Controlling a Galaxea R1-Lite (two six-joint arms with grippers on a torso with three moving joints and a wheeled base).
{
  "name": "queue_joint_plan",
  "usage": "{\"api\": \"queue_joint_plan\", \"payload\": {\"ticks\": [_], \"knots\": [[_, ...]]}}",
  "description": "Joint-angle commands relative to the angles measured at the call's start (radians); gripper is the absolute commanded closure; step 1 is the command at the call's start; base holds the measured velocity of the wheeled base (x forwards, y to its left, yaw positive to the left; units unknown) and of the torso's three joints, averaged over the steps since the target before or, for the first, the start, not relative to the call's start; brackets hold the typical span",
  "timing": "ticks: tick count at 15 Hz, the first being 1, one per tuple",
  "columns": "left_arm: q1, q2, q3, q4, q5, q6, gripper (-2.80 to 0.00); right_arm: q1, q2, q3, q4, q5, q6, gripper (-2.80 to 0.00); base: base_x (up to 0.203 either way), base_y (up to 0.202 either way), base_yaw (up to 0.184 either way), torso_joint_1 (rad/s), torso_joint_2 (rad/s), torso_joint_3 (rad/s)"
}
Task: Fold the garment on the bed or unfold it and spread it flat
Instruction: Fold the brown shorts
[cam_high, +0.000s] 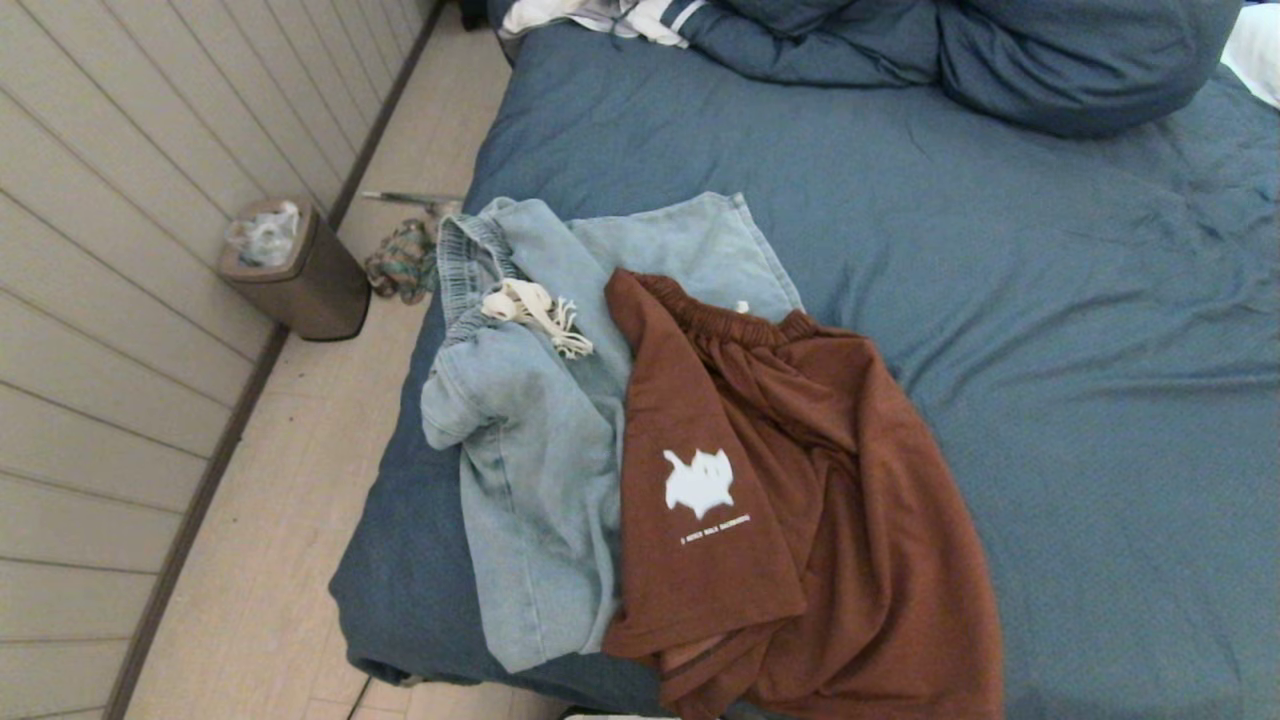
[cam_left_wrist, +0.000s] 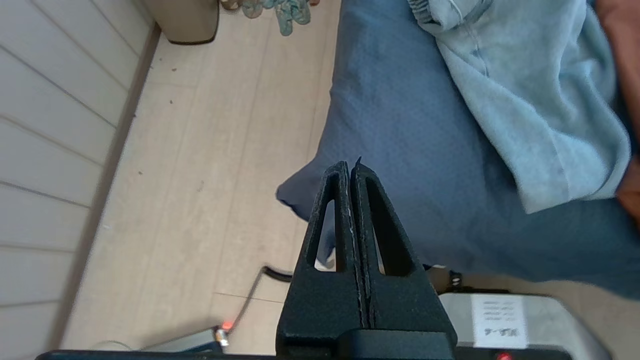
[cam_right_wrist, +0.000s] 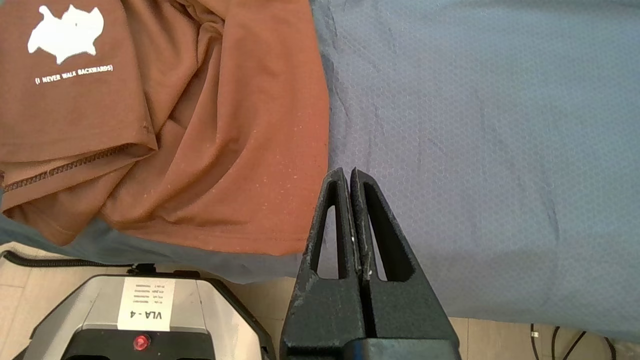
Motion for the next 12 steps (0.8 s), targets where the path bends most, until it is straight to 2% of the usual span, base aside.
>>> {"api": "queue_joint_plan", "payload": {"ticks": [1, 6, 8, 10, 12], "knots": [[0.000, 0.002, 0.003, -0.002, 0.001, -0.009, 0.00, 0.000, -0.002, 0.000, 0.000, 0.000, 0.001, 0.00, 0.000, 0.000, 0.000, 0.000, 0.00, 0.000], [0.000, 0.002, 0.000, 0.001, -0.003, 0.017, 0.00, -0.001, 0.000, -0.004, 0.004, 0.000, -0.026, 0.00, 0.000, 0.000, 0.000, 0.000, 0.00, 0.000], [0.000, 0.006, -0.014, 0.026, 0.001, 0.021, 0.00, -0.001, 0.011, -0.020, 0.059, 0.003, -0.047, 0.00, 0.000, 0.000, 0.000, 0.000, 0.00, 0.000], [0.000, 0.070, -0.129, 0.050, -0.010, 0.012, 0.00, -0.001, 0.037, -0.042, 0.105, 0.008, -0.067, 0.00, 0.000, 0.000, 0.000, 0.000, 0.00, 0.000], [-0.001, 0.242, -0.303, 0.066, -0.027, -0.057, 0.00, -0.001, 0.087, -0.110, 0.108, 0.018, -0.062, 0.00, 0.000, 0.000, 0.000, 0.000, 0.00, 0.000]]}}
